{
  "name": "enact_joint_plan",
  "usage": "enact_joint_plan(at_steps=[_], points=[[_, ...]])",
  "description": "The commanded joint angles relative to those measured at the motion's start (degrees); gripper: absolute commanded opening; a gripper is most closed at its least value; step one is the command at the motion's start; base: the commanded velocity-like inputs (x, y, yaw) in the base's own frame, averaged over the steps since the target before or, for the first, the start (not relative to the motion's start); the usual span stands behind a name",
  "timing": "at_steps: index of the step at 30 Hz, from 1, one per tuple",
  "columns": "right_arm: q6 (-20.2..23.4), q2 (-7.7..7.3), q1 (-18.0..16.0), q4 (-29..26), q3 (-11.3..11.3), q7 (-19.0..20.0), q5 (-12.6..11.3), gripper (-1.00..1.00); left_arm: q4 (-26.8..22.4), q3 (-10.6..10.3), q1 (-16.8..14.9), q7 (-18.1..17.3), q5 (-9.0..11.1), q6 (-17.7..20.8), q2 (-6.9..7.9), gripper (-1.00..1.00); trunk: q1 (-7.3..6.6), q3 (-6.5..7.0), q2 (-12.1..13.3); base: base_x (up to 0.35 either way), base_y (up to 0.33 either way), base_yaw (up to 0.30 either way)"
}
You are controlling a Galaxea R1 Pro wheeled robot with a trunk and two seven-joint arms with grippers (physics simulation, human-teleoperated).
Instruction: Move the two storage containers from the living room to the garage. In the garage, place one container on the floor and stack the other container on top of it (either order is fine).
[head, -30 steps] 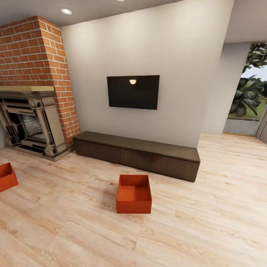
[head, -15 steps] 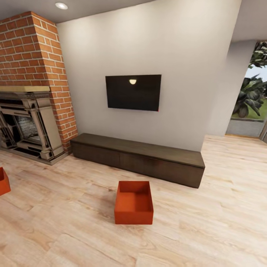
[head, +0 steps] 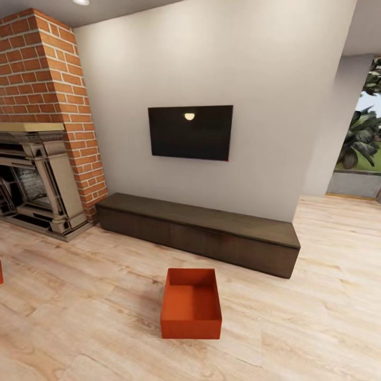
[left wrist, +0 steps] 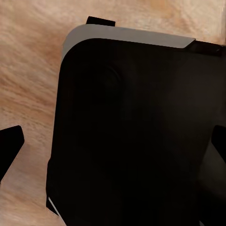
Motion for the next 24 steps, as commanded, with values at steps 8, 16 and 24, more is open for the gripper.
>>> enact_joint_plan(at_steps=[8, 16, 24], points=[[-0.22, 0.01, -0.06, 0.12, 0.37, -0.23, 0.01, 1.00, -0.13, 0.06, 0.00, 0.01, 0.46, 0.35, 0.00, 1.00, 0.03, -0.06, -0.03, 0.317, 0.000, 0.000], [-0.22, 0.01, -0.06, 0.12, 0.37, -0.23, 0.03, 1.00, -0.13, 0.05, 0.00, 0.01, 0.46, 0.35, 0.00, 1.00, 0.03, -0.06, -0.03, 0.316, 0.000, 0.000], [-0.22, 0.01, -0.06, 0.12, 0.37, -0.22, -0.01, 1.00, -0.13, 0.05, 0.00, 0.01, 0.46, 0.35, -0.01, 1.00, 0.03, -0.06, -0.03, 0.317, 0.000, 0.000]])
